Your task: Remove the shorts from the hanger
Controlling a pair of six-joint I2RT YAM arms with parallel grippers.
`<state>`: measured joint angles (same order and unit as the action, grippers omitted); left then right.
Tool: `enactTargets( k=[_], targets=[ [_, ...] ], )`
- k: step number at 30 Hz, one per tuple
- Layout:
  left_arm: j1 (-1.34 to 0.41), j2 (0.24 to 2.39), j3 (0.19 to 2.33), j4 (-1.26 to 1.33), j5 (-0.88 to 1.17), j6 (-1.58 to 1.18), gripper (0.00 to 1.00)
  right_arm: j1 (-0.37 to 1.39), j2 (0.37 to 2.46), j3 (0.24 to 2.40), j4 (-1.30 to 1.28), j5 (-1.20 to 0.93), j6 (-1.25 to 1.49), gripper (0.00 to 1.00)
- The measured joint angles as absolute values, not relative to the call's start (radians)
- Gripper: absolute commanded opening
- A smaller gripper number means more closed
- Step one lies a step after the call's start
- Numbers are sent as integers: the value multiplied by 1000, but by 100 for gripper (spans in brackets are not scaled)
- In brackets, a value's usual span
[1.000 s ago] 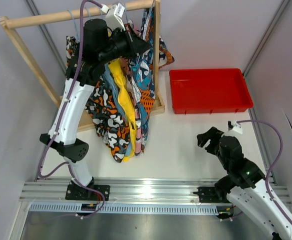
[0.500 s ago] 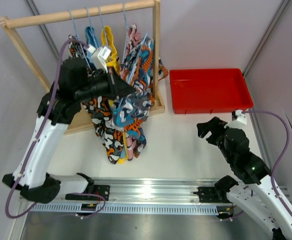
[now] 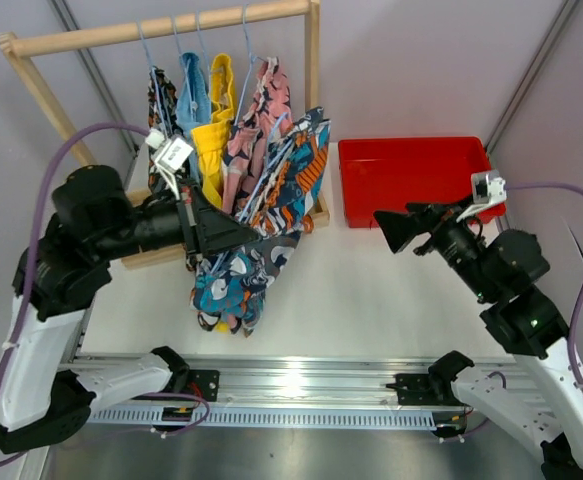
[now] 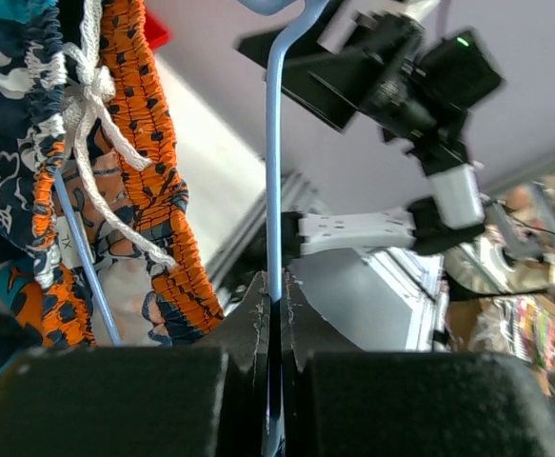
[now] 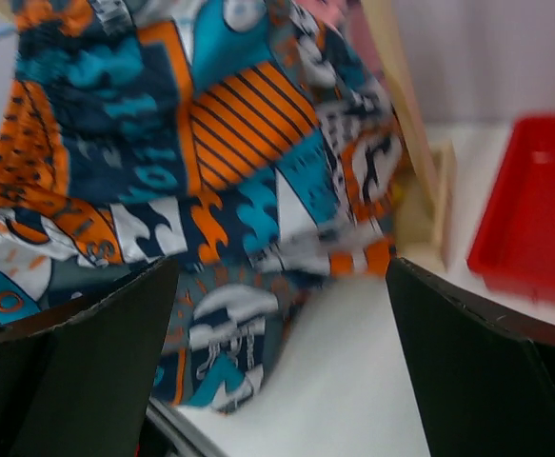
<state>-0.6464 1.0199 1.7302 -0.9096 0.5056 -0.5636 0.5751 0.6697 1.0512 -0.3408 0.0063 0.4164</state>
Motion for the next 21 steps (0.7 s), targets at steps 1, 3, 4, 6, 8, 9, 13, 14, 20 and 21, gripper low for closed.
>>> enactTargets(
  k=[1, 3, 4, 6, 8, 9, 13, 14, 20, 21],
  targets=[
    [-656, 1018, 1756, -909, 514, -571, 0, 575, 697, 1094, -317, -18, 399, 99],
    [-668, 1012, 1803, -918, 533, -586, 0, 575, 746, 1165, -291, -56, 364, 100],
    [-671, 1011, 1826, -923, 541, -593, 0, 575, 770, 1194, -275, -74, 350, 100],
    [-674, 1008, 1870, -936, 562, -608, 0, 575, 810, 1233, -249, -101, 319, 99],
    [-674, 1009, 1913, -952, 577, -620, 0, 575, 836, 1248, -236, -118, 300, 99],
    [-675, 1010, 1931, -954, 585, -624, 0, 575, 852, 1252, -226, -123, 290, 99],
    [-676, 992, 1951, -954, 621, -645, 0, 575, 899, 1251, -189, -140, 276, 100],
    [-676, 987, 1950, -954, 633, -651, 0, 575, 912, 1248, -175, -142, 277, 99],
    [-677, 978, 1924, -949, 672, -673, 0, 581, 963, 1174, 1, -165, 322, 100],
    [-677, 976, 1914, -947, 675, -674, 0, 587, 978, 1163, 38, -167, 333, 99]
  ],
)
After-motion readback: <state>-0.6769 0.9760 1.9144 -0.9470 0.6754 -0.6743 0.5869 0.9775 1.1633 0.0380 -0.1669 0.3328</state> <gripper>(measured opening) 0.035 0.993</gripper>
